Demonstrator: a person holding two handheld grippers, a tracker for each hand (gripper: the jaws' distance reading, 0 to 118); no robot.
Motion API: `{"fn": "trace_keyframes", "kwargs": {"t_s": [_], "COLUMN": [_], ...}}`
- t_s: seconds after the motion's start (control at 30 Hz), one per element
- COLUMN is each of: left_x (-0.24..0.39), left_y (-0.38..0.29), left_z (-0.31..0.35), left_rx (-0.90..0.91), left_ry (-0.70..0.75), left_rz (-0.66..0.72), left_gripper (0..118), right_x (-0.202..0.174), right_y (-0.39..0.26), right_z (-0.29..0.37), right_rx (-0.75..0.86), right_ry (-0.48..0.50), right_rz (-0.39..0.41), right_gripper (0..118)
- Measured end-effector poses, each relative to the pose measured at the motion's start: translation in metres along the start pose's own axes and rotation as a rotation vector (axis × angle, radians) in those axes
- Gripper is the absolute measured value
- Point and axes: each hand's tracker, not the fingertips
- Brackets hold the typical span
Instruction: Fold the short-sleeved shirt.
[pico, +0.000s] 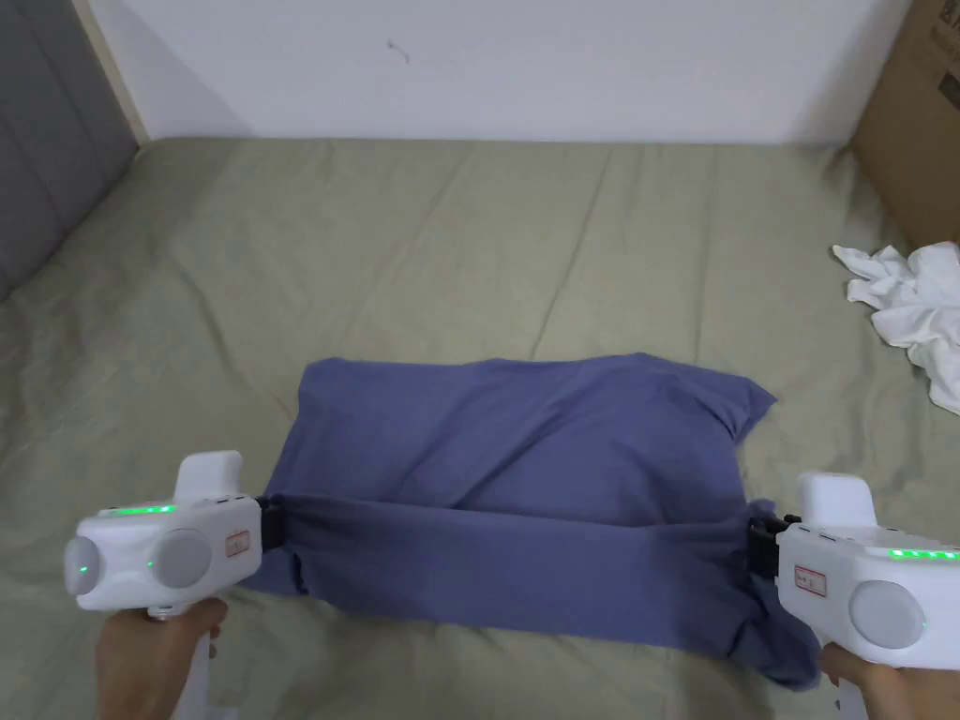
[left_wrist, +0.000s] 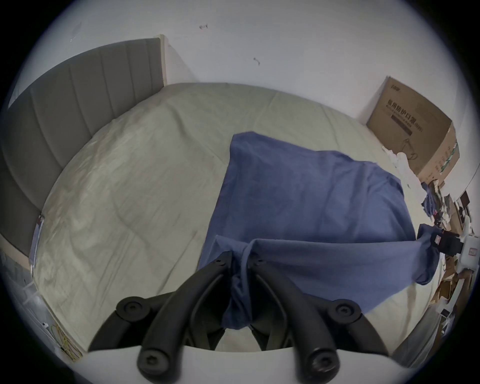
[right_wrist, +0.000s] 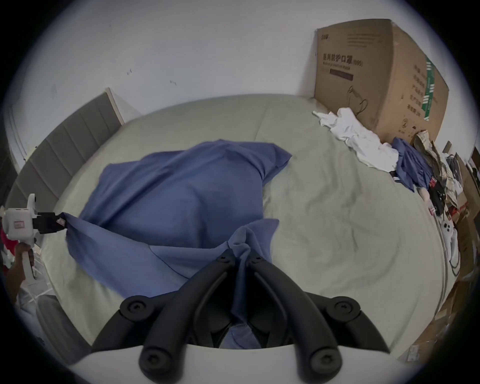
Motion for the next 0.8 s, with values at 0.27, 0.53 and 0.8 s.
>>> {"fn": "trace_keyframes", "kwargs": {"t_s": [0.27,0.53,0.8], "left_x": [0.009,0.008,0.023], "left_y": [-0.001,0.014,0.006], "left_z": [-0.045,0.024,0.152], "left_rx": [-0.105,0.013,0.358], "left_ry": [0.045,-0.024,-0.046], "left_rz": [-0.011,0.063,0.014], "left_gripper": [14,95,112], "right_x": [0.005,0.000,-0.028], "right_y": [-0.004,0.008,0.012], "right_z": [-0.057,0.016,0.155], "right_rx": [-0.116,0.077,0.410], "right_ry": [-0.023,0.022,-0.008], "right_rz": [-0.059,-0.099,0.000], "right_gripper": [9,107,107]}}
